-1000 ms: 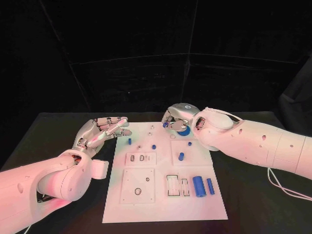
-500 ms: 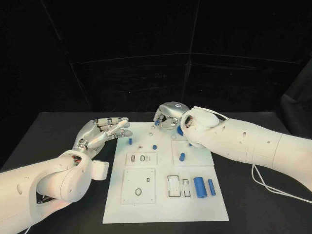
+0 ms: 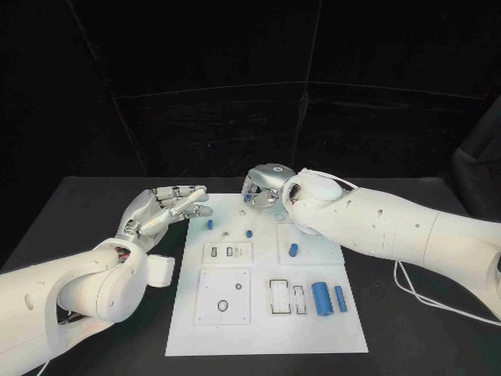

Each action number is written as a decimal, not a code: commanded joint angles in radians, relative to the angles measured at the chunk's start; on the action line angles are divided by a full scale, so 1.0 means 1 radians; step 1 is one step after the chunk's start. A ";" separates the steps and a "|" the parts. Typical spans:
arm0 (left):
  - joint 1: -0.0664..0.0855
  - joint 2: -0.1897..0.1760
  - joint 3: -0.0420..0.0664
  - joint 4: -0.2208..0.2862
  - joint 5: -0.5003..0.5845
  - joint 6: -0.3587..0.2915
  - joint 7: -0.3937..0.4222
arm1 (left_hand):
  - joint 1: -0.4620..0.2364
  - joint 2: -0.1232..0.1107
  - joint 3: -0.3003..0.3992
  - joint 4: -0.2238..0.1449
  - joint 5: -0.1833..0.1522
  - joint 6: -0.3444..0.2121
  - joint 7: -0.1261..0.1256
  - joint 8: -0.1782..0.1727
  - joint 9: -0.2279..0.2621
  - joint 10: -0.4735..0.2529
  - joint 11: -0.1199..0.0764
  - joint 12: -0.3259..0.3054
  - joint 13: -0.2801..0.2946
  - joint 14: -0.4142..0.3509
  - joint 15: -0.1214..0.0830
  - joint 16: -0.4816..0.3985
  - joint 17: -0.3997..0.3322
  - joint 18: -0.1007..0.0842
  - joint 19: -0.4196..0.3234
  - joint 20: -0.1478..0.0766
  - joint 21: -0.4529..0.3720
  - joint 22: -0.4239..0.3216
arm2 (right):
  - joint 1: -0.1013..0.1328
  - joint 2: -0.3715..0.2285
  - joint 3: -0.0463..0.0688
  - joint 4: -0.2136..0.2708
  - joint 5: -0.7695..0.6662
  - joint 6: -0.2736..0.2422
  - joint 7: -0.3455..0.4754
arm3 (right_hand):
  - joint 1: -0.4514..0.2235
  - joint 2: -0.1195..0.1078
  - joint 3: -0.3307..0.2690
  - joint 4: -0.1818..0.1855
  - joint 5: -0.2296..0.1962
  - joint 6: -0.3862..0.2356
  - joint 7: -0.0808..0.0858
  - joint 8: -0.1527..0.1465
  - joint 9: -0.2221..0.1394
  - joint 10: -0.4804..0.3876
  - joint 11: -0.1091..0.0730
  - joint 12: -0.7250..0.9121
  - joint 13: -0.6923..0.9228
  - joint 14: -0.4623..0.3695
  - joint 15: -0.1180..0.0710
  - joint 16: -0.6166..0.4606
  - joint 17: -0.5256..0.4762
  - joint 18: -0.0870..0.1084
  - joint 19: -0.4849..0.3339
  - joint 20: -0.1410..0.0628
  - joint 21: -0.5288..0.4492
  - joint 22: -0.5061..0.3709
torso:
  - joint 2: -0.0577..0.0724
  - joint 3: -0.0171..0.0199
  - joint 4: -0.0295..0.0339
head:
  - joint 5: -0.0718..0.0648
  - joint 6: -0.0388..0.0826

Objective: Assemble the parts on the task board

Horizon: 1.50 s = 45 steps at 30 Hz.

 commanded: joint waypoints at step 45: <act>0.007 -0.011 0.001 0.000 -0.006 0.031 -0.010 | -0.004 0.013 -0.004 -0.012 -0.003 -0.006 0.007 -0.012 -0.001 -0.010 0.005 -0.013 -0.001 -0.010 0.004 -0.015 0.004 0.012 -0.004 0.008 -0.010 -0.005 | 0.004 -0.172 0.009 0.139 0.128 -0.030 -0.059 | -0.053 -0.135 -0.070 0.156 0.063 -0.082 -0.007 0.018 0.007 0.082 -0.023 0.140 0.055 -0.001 -0.008 -0.021 -0.056 -0.002 -0.006 0.002 -0.018 -0.033 | 0.002 -0.0007 -0.0104 | -0.001 0.002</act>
